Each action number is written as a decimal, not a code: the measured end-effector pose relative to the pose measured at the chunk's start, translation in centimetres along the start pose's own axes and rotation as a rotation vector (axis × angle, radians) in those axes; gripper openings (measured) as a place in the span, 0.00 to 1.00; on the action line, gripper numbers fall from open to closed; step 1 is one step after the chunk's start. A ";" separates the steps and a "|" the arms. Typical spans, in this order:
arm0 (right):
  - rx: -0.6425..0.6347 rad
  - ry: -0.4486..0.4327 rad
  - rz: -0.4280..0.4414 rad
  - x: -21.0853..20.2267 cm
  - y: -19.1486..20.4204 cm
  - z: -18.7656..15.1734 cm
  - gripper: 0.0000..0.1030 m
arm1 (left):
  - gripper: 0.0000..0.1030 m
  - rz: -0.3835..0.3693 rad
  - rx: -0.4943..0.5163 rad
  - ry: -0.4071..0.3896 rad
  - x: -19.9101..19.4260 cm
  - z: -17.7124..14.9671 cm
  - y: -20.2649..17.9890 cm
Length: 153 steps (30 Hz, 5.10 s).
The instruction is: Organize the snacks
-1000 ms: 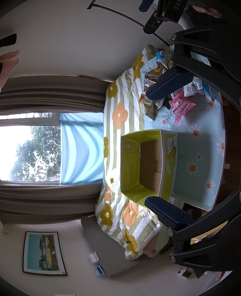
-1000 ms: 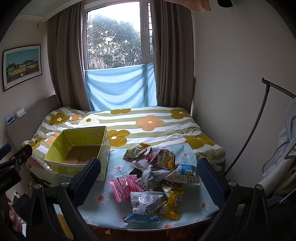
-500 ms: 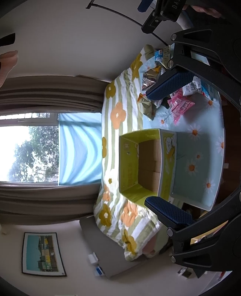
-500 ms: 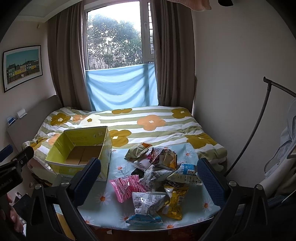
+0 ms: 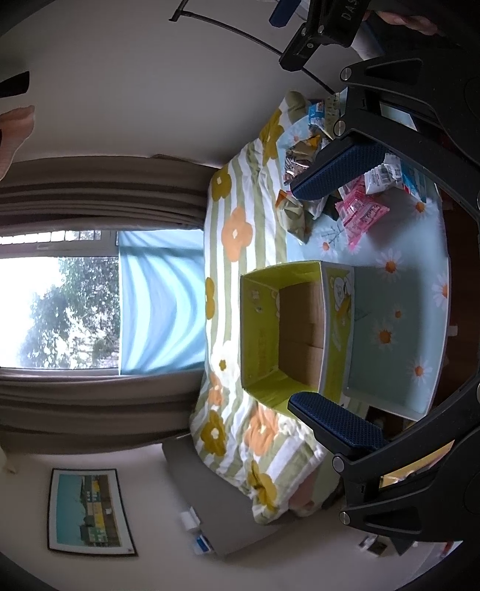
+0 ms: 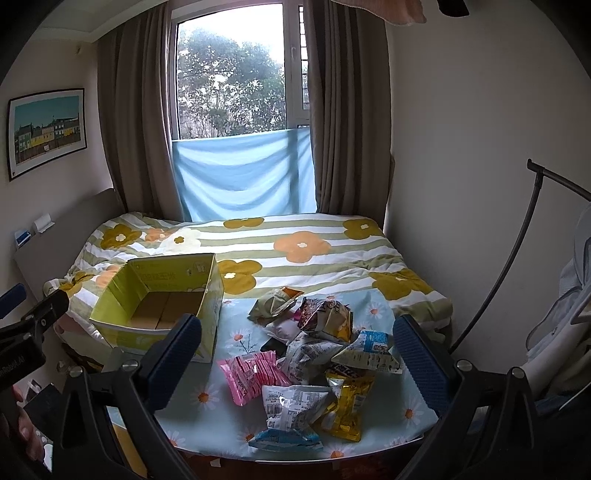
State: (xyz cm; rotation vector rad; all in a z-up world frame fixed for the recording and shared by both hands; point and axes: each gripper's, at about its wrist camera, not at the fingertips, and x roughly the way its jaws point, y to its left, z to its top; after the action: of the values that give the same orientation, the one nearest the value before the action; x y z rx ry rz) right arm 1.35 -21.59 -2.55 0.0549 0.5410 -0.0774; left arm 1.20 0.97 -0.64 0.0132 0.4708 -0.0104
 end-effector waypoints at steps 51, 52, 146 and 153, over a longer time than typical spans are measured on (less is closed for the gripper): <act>0.136 0.412 0.097 12.1 -2.6 -10.0 1.00 | 1.00 -0.364 0.423 0.425 18.6 -5.2 -11.8; 0.137 0.424 0.088 12.5 -2.3 -10.5 1.00 | 1.00 -0.384 0.445 0.447 19.6 -5.6 -12.2; -0.142 0.458 0.378 29.1 22.8 4.3 0.50 | 0.64 -0.119 -0.056 0.577 35.8 0.6 17.7; -0.123 0.512 0.337 31.1 23.8 3.4 0.50 | 0.64 -0.148 0.003 0.640 37.5 -1.5 17.7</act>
State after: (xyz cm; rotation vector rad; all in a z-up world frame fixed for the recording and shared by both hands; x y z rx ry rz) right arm 31.76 0.02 -14.96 0.0449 1.0392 0.3073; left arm 34.15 18.40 -18.80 -0.0163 1.1111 -0.1561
